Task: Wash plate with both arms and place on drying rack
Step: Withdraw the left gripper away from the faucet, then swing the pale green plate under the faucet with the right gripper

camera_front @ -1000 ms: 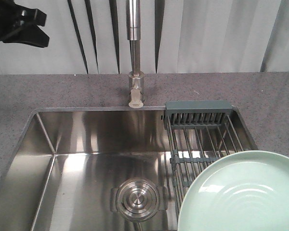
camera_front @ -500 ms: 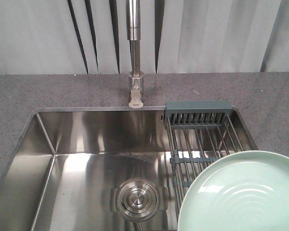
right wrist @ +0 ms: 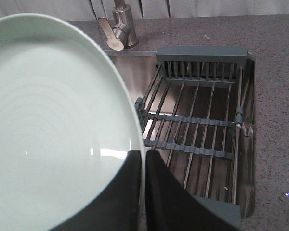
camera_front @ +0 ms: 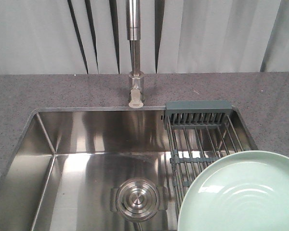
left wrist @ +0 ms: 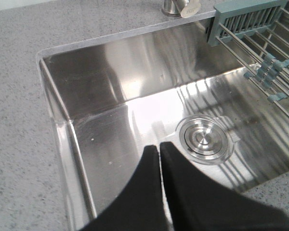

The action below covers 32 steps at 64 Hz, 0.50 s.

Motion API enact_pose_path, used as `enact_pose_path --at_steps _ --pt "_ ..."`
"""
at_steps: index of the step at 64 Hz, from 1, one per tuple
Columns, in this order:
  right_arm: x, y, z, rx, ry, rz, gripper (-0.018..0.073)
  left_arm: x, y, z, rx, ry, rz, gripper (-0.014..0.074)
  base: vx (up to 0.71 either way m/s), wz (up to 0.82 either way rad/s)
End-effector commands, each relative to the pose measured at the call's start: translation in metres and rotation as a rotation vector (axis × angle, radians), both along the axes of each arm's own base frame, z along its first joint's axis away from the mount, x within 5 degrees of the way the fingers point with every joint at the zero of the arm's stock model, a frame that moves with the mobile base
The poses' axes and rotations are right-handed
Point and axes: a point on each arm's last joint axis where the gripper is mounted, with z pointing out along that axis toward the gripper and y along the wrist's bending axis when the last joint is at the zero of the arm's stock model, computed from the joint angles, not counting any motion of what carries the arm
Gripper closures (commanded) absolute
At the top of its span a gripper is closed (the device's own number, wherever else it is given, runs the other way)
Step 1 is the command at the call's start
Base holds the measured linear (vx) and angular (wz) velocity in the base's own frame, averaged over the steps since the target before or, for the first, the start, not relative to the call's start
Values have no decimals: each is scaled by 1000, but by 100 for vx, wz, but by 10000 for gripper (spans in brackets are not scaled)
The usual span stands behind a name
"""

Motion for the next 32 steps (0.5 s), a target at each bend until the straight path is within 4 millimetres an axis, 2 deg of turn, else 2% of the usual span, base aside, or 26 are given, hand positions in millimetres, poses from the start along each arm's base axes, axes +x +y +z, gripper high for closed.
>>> enact_pose_path --at_steps 1,32 --pt "2 0 13 32 -78 -14 561 0 0 5 -102 -123 47 604 0 0" --pt "2 1 13 48 -69 -5 561 -2 1 2 -116 -166 65 604 0 0"
